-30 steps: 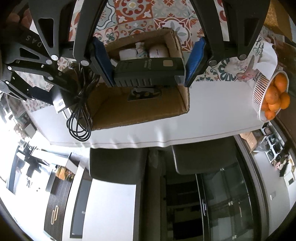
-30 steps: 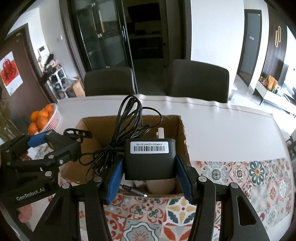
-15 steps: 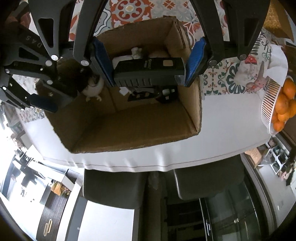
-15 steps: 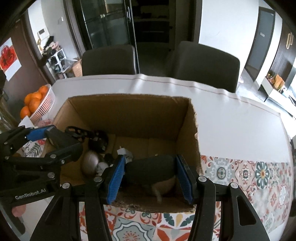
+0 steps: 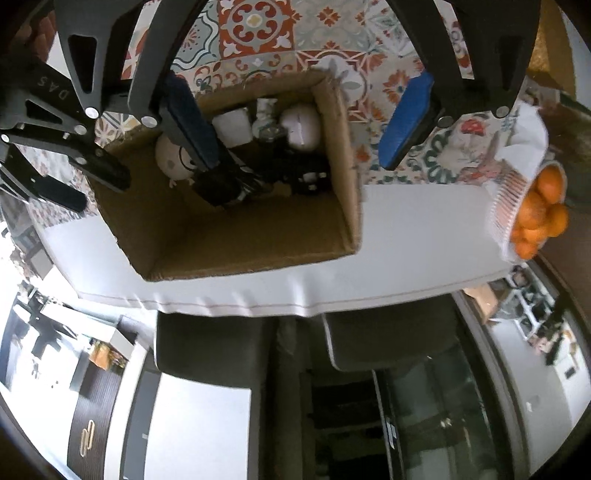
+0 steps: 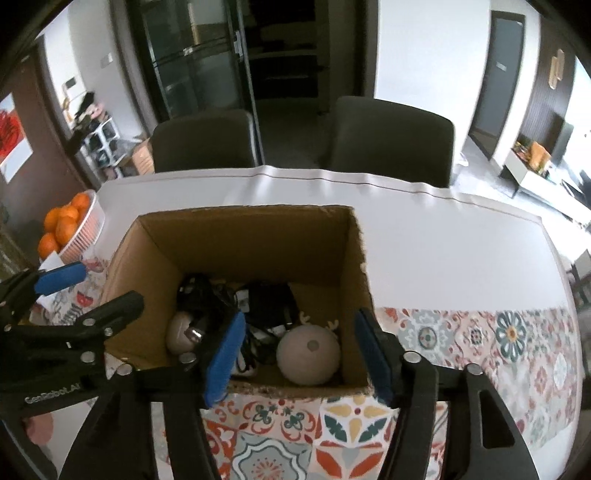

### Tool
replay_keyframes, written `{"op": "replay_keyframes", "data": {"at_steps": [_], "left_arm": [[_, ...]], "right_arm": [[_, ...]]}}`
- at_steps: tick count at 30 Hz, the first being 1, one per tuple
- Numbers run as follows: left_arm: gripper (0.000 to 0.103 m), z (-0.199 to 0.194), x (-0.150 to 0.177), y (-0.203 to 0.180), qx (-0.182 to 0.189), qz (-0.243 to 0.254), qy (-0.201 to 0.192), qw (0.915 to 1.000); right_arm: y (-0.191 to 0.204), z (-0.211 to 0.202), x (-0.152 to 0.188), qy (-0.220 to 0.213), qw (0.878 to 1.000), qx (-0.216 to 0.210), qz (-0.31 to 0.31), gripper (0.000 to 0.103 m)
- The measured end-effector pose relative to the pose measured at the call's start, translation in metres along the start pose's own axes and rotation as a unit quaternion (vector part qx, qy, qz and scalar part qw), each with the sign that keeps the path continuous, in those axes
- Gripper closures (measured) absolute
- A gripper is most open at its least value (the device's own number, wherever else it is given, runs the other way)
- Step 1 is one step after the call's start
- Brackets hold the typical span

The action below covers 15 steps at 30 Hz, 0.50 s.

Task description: Organize rigid objects

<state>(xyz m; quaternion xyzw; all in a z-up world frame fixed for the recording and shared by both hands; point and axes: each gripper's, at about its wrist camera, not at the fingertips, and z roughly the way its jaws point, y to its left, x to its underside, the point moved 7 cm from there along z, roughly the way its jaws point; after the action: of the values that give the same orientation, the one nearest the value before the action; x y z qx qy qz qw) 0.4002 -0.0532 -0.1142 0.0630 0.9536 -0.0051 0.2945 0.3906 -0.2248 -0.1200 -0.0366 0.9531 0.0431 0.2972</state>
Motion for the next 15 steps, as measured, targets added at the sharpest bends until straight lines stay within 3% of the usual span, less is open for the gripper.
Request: {"op": "replay_keyframes", "data": {"at_steps": [4,15], "left_arm": [[0.007,-0.032,0.005,0.007,-0.036,-0.005,-0.036,0.9987],[0.0,-0.108,0.027,0.011,-0.06,-0.008,-0.112,0.9919]], "right_arm": [[-0.004,-0.027,0.007,-0.016,0.999,0.015,0.022,0.026],[-0.003,-0.106,0.022,-0.092,0.994,0.056,0.027,0.015]]}}
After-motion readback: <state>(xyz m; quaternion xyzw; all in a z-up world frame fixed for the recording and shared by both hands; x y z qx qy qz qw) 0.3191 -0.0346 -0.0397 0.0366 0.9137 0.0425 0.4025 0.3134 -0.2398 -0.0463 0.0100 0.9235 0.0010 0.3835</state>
